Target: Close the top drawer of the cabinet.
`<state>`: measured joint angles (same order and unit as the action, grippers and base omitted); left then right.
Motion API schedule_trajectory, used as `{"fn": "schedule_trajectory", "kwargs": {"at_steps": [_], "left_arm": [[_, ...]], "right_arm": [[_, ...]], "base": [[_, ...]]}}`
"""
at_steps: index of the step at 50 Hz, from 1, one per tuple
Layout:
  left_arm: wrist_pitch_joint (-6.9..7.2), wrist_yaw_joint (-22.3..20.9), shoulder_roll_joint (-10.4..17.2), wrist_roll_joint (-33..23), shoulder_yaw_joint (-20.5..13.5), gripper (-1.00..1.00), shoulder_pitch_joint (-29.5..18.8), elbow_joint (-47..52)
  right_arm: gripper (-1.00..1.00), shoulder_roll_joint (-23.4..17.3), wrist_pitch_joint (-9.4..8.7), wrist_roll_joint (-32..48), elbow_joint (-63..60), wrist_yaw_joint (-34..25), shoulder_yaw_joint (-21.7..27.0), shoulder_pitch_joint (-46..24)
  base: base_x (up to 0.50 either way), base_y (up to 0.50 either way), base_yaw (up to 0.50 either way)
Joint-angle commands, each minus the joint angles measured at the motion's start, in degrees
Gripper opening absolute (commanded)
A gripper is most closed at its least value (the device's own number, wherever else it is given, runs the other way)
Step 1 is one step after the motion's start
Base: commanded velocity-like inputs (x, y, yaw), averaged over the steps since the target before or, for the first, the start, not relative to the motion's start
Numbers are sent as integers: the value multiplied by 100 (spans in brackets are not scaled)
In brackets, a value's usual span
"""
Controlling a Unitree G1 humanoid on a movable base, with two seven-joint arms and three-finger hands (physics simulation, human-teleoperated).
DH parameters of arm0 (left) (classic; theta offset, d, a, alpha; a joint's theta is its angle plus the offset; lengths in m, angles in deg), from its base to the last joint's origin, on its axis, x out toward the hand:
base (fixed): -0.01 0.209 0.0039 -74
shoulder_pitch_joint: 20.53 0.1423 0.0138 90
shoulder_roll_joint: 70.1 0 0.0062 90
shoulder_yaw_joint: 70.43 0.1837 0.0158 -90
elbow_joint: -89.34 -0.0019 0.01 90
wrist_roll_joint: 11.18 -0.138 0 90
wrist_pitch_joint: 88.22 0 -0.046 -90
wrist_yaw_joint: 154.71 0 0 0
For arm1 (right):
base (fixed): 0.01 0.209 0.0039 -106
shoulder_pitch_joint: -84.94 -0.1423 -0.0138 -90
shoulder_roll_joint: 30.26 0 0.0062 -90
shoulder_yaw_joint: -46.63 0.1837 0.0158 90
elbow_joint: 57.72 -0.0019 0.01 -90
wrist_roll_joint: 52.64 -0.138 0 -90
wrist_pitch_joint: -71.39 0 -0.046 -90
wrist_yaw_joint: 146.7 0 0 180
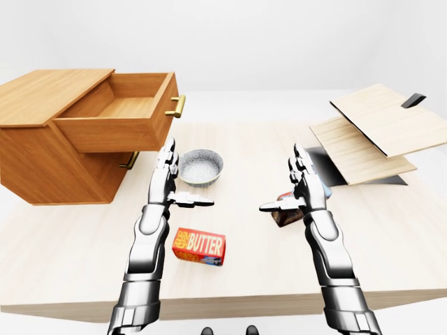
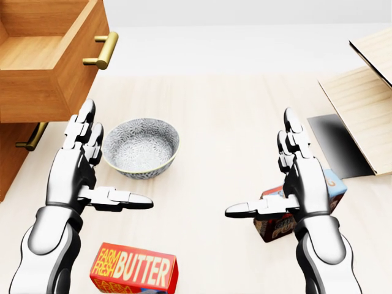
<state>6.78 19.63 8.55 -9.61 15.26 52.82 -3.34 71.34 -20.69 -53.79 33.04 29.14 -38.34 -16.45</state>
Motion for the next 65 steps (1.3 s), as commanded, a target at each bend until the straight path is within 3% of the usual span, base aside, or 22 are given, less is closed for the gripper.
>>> {"fn": "schedule_trajectory", "kwargs": {"at_steps": [1,9,16,18,19,24,29,33,35,39,47,53,65], "left_arm": [[0,7,14,-11,0,100,-6,15],[0,98,46,-4,-58,100,-213,-274],[-7,208,184,90,-176,100,-507,-685],[-87,259,232,99,-211,100,-623,-857],[-232,334,287,69,-252,100,-755,-1064],[-453,426,486,183,-356,100,-1177,-1740],[-785,559,800,379,-520,100,-1793,-2719],[-944,576,972,502,-569,100,-2010,-3158],[-1000,617,1060,567,-617,100,-2092,-3321],[-1000,635,1340,770,-775,100,-2289,-3643],[-1000,695,1837,968,-948,100,-2373,-3800],[-1000,792,2307,820,-1071,100,-2689,-4938],[-1000,896,2815,802,-1155,100,-2741,-5660]], "right_arm": [[100,2,29,-2,60,-12,-1,-60],[100,11,149,45,99,88,-5,4],[100,24,128,97,-61,57,-23,110],[100,31,93,104,-109,64,-24,127],[100,42,118,125,-123,65,-41,166],[100,59,101,173,-241,48,-55,261],[100,69,240,210,-161,37,-61,315],[100,60,215,202,-205,17,-41,331],[100,59,306,210,-126,31,-26,323],[100,46,397,193,-23,37,2,324],[100,26,406,179,-42,25,21,352],[100,20,469,183,-4,26,40,365],[100,-20,572,171,272,69,98,275]], "base": [[30,0,0],[18,0,0],[0,0,0],[0,0,0],[0,0,0],[0,0,0],[0,0,0],[0,0,0],[0,0,0],[0,0,0],[0,0,0],[0,0,0],[0,0,0]]}}
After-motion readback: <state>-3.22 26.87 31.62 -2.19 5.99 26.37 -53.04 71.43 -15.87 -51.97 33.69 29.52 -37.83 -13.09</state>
